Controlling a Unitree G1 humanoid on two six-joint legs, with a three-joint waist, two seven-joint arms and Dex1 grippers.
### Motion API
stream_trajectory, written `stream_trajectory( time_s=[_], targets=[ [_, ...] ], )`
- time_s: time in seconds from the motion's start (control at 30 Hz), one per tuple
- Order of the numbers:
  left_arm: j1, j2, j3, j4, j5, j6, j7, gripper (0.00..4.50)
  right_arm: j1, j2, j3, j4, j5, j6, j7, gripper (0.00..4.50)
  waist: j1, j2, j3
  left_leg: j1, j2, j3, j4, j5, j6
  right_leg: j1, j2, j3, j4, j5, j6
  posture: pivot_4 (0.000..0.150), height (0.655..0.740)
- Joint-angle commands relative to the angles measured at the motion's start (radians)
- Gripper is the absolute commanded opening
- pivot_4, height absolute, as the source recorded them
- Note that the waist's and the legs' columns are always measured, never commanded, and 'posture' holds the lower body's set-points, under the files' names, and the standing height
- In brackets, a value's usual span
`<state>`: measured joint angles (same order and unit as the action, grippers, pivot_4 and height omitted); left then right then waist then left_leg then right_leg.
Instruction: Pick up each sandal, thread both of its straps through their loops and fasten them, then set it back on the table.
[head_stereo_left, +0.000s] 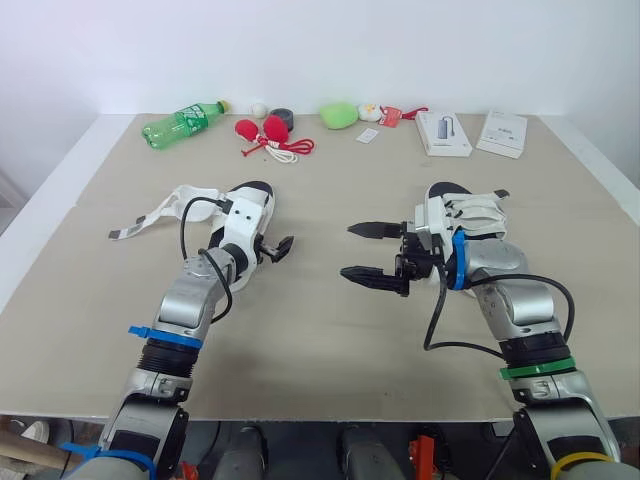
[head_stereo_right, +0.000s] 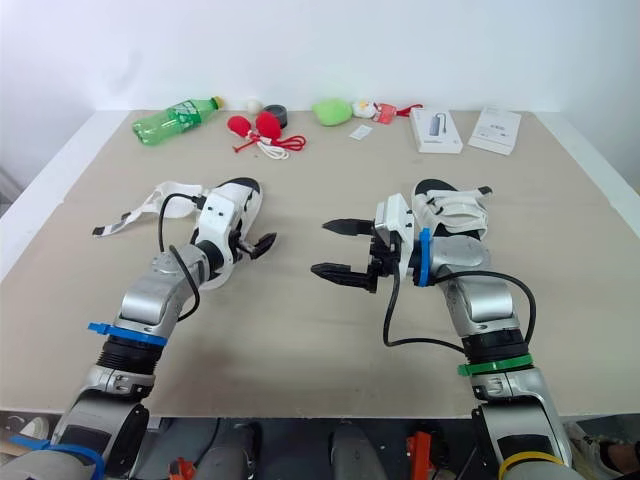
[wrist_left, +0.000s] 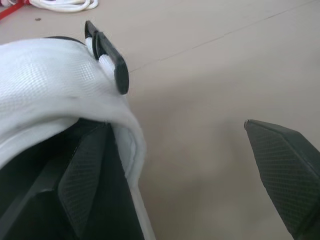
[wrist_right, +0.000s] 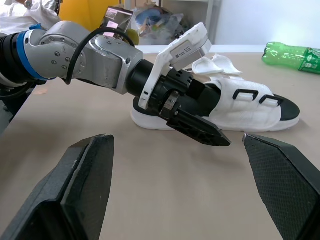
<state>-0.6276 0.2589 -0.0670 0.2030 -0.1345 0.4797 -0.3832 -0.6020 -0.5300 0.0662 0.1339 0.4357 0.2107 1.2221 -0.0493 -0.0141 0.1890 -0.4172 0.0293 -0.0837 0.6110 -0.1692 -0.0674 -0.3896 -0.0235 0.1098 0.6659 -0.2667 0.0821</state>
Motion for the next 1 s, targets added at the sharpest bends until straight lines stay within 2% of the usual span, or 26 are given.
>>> stream_trajectory(
  time_s=[0.03,0.17,0.27,0.37,0.53,0.63,0.83,1.0],
  targets=[
    [-0.026,0.007,-0.012,0.013,0.02,-0.026,-0.019,3.98,0.001,-0.007,-0.024,-0.053,0.012,-0.001,-0.008,4.5,0.0,0.0,0.0,0.0,0.0,0.0,0.0,0.0,0.0,0.0,0.0,0.0,0.0,0.0,0.0,0.15,0.74],
    [-0.034,-0.001,-0.011,0.03,0.04,-0.037,-0.007,2.67,0.001,-0.003,-0.027,-0.05,0.012,0.016,-0.025,4.5,0.0,0.0,0.0,0.0,0.0,0.0,0.0,0.0,0.0,0.0,0.0,0.0,0.0,0.0,0.0,0.15,0.74],
    [-0.035,0.001,-0.006,0.036,0.043,-0.044,-0.016,1.23,-0.013,0.005,-0.042,-0.027,0.01,0.053,-0.082,4.5,0.0,0.0,0.0,-0.001,0.0,0.0,0.0,0.0,0.0,0.0,0.0,0.0,0.0,0.0,0.0,0.15,0.74],
    [-0.032,0.015,0.001,0.041,0.047,-0.052,-0.028,0.05,-0.036,0.022,-0.074,-0.009,0.044,0.088,-0.119,4.5,0.0,0.0,0.0,-0.001,0.0,0.0,0.0,0.0,0.0,0.0,0.0,0.0,0.0,0.0,0.0,0.15,0.74],
    [-0.024,0.053,0.01,0.037,0.038,-0.068,-0.076,0.05,-0.054,0.024,-0.07,0.012,0.022,0.08,-0.125,4.5,-0.002,0.0,0.0,-0.001,0.0,0.0,0.0,0.0,0.0,0.0,0.0,0.0,0.0,0.0,0.0,0.15,0.74],
    [-0.005,0.102,0.006,0.01,0.016,-0.11,-0.174,0.05,-0.059,0.02,-0.064,0.019,0.016,0.075,-0.117,4.5,-0.004,0.0,0.0,-0.001,0.0,0.0,-0.001,0.0,0.0,-0.001,0.0,0.0,0.0,0.0,0.0,0.15,0.74],
    [0.11,0.243,-0.062,-0.177,-0.071,-0.322,-0.555,0.05,-0.049,-0.012,-0.073,-0.006,0.037,0.087,-0.06,4.5,-0.005,0.0,0.0,-0.003,0.0,0.0,-0.003,0.0,0.0,-0.004,0.0,0.0,0.0,0.002,-0.006,0.15,0.74],
    [0.194,0.309,-0.143,-0.264,-0.074,-0.508,-0.753,0.05,0.009,-0.053,-0.052,-0.045,0.029,0.063,0.01,4.5,0.004,0.0,0.0,-0.007,0.0,0.0,-0.004,0.0,0.0,-0.008,-0.001,0.0,-0.001,0.003,-0.007,0.15,0.74]
  ],
)
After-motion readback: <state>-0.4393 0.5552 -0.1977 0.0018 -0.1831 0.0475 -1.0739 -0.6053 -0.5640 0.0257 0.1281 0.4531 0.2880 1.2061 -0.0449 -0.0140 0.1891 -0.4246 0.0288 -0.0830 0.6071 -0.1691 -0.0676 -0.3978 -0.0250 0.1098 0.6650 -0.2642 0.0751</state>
